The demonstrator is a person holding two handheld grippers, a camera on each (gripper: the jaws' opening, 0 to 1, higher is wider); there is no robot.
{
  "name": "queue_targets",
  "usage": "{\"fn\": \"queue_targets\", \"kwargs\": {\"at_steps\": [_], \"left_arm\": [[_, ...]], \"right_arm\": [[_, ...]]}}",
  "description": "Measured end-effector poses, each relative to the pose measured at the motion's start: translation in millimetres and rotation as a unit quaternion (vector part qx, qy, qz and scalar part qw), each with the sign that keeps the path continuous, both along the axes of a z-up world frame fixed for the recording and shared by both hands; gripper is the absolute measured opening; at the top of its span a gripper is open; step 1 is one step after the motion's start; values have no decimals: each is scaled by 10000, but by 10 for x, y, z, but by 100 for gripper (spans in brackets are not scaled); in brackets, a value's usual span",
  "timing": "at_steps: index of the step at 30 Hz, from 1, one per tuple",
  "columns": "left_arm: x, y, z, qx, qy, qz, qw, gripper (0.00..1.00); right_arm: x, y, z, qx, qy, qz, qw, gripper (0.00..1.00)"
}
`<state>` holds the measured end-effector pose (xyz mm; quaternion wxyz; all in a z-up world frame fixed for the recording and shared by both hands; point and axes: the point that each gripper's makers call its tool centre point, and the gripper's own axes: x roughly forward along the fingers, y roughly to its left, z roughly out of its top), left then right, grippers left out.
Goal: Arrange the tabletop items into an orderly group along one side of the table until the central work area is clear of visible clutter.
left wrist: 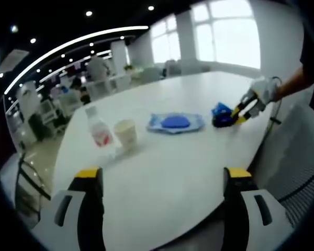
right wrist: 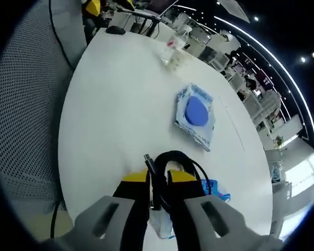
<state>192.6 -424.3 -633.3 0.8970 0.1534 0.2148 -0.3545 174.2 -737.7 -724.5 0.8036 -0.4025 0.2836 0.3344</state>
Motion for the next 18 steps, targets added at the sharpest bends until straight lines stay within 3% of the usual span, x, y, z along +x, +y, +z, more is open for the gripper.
{"fn": "queue_targets", "kwargs": {"at_steps": [5,11,18], "left_arm": [[-24,-22,-24,-9,86,-76,9999,92],[-28,-52,-45,23,156,-190,9997,93],[48,-150,-38,46,276,-432,9987,93]], "right_arm": [[-17,-14,14,154,93,-213,9996,20],[-41,-4,57,337,83,-386,9987,22],[-2,70,187,977,110,-893,9911,30]]}}
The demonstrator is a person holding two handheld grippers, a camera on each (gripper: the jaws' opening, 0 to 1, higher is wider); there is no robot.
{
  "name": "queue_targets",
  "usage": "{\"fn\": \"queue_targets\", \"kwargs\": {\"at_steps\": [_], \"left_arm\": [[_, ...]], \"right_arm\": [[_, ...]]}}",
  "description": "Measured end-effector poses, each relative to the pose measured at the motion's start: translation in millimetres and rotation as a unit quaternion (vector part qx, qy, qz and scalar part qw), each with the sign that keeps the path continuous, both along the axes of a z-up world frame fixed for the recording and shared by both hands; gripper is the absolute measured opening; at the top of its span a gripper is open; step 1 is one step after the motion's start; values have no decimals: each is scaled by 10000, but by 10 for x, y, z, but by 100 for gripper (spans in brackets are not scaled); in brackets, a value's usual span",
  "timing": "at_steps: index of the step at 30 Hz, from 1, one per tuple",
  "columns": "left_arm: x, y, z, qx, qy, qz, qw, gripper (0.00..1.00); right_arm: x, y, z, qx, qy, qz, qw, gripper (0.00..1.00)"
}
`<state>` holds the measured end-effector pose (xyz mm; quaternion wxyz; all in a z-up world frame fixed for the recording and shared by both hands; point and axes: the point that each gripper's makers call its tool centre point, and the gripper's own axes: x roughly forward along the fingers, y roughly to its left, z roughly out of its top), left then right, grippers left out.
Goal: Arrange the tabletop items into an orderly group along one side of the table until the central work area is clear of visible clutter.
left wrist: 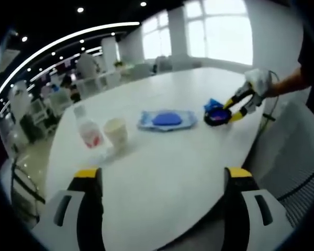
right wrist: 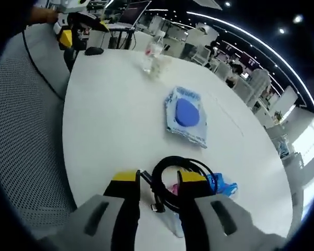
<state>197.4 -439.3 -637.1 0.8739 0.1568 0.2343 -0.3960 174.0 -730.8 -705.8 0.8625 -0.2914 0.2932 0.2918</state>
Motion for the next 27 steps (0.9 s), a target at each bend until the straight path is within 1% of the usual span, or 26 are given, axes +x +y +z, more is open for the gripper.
{"fn": "queue_targets", "kwargs": {"at_steps": [4,6,9,10,11,12,15,18,24,27], "left_arm": [[96,-98,54,-25,-15,-109,9999,93],[143,-175,101,-115,-17,-159,9998,93],[197,-280,143,-184,5,-243,9995,92],[223,-324,156,-203,1,-290,9994,92],[232,-342,160,-208,4,-314,9993,91],[259,-402,164,-189,38,-398,9990,91],[329,-516,188,-184,16,-556,9983,90],[393,-649,227,-176,-5,-728,9972,90],[553,-877,248,-164,36,-938,9955,89],[657,-1000,215,-95,77,-1069,9942,87]], "right_arm": [[31,35,20,438,150,-388,9982,37],[69,28,44,506,117,-490,9974,40],[117,36,91,737,87,-712,9947,41],[134,37,102,873,111,-839,9926,42],[144,35,106,906,109,-876,9920,44],[168,30,121,1066,129,-1029,9889,46],[211,30,152,1336,147,-1268,9828,49],[232,31,154,1481,159,-1403,9788,52],[260,27,108,1603,180,-1588,9740,52],[295,16,66,1765,250,-1793,9675,53]]}}
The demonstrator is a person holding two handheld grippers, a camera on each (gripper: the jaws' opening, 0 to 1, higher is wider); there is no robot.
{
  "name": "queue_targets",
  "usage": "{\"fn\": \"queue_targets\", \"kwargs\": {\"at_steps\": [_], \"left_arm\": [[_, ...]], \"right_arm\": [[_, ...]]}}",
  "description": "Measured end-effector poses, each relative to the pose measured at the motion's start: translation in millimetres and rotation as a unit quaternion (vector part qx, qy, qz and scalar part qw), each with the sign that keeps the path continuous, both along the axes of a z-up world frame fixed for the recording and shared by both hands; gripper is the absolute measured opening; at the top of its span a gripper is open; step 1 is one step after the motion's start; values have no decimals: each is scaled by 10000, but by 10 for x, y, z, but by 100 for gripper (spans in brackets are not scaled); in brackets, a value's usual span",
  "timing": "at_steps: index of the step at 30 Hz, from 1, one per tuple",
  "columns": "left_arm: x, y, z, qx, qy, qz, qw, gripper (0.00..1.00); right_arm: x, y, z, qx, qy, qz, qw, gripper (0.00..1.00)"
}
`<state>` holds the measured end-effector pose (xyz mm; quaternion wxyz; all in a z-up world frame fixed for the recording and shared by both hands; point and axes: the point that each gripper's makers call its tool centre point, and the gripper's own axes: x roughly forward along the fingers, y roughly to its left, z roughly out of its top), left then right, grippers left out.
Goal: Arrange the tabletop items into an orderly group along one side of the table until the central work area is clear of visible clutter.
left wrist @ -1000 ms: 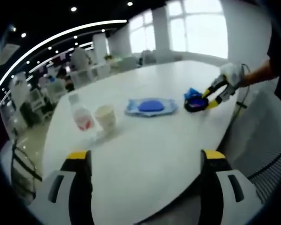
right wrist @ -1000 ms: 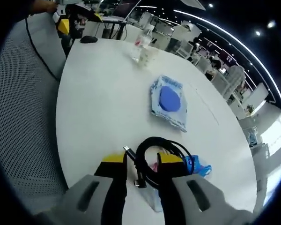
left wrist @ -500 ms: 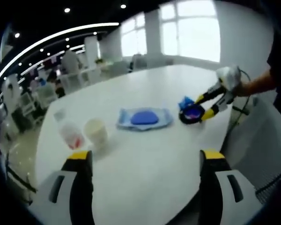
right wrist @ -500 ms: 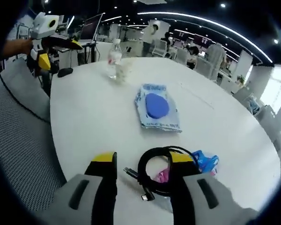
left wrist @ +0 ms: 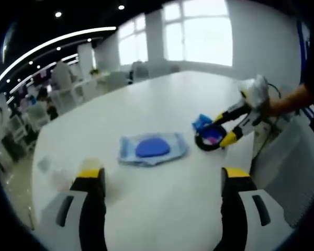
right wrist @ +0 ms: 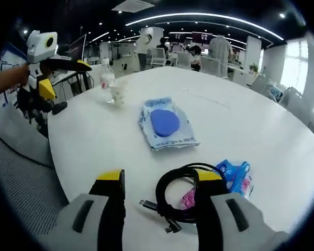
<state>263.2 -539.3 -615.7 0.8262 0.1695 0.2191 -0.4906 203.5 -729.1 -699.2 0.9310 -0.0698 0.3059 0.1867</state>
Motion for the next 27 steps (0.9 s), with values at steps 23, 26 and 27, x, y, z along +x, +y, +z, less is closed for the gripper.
{"fn": "queue_targets", "kwargs": {"at_steps": [23,26,27], "left_arm": [[915,-433,-464,843,903,-56,9923,80],[983,-463,-549,985,1000,-69,9901,77],[1010,-479,-576,1035,1010,-75,9895,77]], "right_arm": [[303,1,-134,969,298,-1012,9897,52],[329,4,-164,1003,335,-1077,9885,51],[340,8,-170,1054,342,-1126,9874,51]]}}
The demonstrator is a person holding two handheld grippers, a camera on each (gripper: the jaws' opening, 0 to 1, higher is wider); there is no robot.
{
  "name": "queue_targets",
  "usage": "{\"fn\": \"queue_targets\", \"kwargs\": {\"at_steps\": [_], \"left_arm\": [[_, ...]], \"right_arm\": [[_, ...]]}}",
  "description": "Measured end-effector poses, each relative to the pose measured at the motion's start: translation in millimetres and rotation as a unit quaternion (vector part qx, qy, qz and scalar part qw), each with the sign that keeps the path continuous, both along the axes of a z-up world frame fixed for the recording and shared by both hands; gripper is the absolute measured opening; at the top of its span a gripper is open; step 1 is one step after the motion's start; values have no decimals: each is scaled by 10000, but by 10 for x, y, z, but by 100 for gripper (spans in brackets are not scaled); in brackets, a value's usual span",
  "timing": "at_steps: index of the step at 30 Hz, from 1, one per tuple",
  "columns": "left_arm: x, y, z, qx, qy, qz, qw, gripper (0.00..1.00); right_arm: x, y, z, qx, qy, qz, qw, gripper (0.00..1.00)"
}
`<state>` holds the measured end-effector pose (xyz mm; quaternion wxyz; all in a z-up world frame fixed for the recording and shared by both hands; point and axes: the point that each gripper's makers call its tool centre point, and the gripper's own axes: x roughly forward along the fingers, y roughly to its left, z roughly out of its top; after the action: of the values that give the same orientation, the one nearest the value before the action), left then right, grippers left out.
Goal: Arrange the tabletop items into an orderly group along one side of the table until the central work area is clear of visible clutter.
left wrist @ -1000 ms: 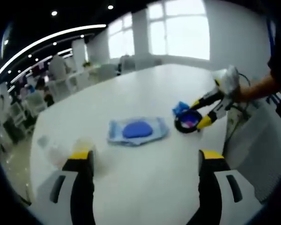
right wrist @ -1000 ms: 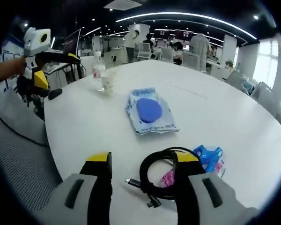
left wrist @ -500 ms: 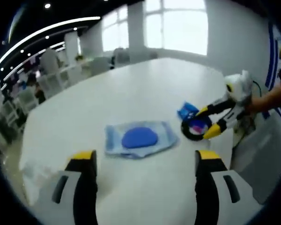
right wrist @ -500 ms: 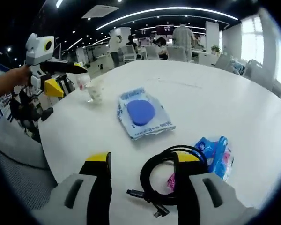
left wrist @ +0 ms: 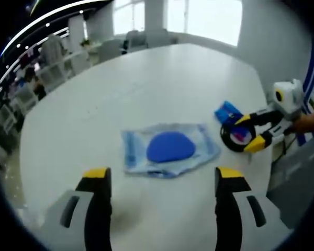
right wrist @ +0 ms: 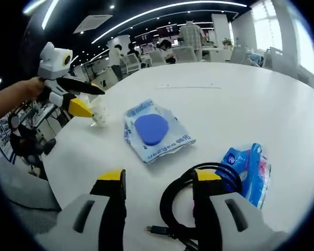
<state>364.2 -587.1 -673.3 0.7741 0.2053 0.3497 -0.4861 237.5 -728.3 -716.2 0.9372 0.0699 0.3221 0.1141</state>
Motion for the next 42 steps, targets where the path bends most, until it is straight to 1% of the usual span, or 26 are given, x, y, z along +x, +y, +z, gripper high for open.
{"fn": "queue_targets", "kwargs": {"at_steps": [4,7,11,12,15,18,22,24,26,28,31,37,39,42], "left_arm": [[77,-39,-73,205,16,-47,9998,73],[150,-58,-148,477,-18,-151,9987,70],[247,-97,-208,657,-59,-185,9976,58],[277,-100,-228,718,-60,-175,9972,56],[335,-136,-303,804,-10,-142,9967,55],[365,-147,-387,936,114,-107,9955,55],[457,-122,-515,1241,188,-75,9921,54],[472,-106,-549,1351,231,-71,9905,50],[516,-97,-599,1552,154,-187,9876,45],[551,-108,-619,1634,112,-209,9863,42],[570,-133,-654,1690,175,-226,9852,39],[628,-118,-744,1969,154,-306,9798,29],[628,-112,-781,2032,220,-315,9784,28],[626,-112,-818,2050,311,-298,9778,28]], "right_arm": [[30,18,-32,106,50,-127,9999,49],[69,52,-63,177,100,-168,9997,49],[128,81,-77,247,150,-184,9994,48],[141,89,-83,292,171,-207,9992,48],[195,104,-103,453,215,-354,9981,48],[232,107,-132,589,272,-487,9967,47],[286,93,-172,675,332,-671,9949,46],[306,94,-202,732,398,-747,9937,43],[331,99,-217,818,424,-835,9922,41],[356,114,-247,891,477,-896,9908,40],[389,137,-288,952,541,-981,9891,40],[433,178,-363,1195,704,-1139,9838,32],[454,180,-381,1271,730,-1203,9819,30],[473,182,-390,1346,746,-1283,9797,29]]}}
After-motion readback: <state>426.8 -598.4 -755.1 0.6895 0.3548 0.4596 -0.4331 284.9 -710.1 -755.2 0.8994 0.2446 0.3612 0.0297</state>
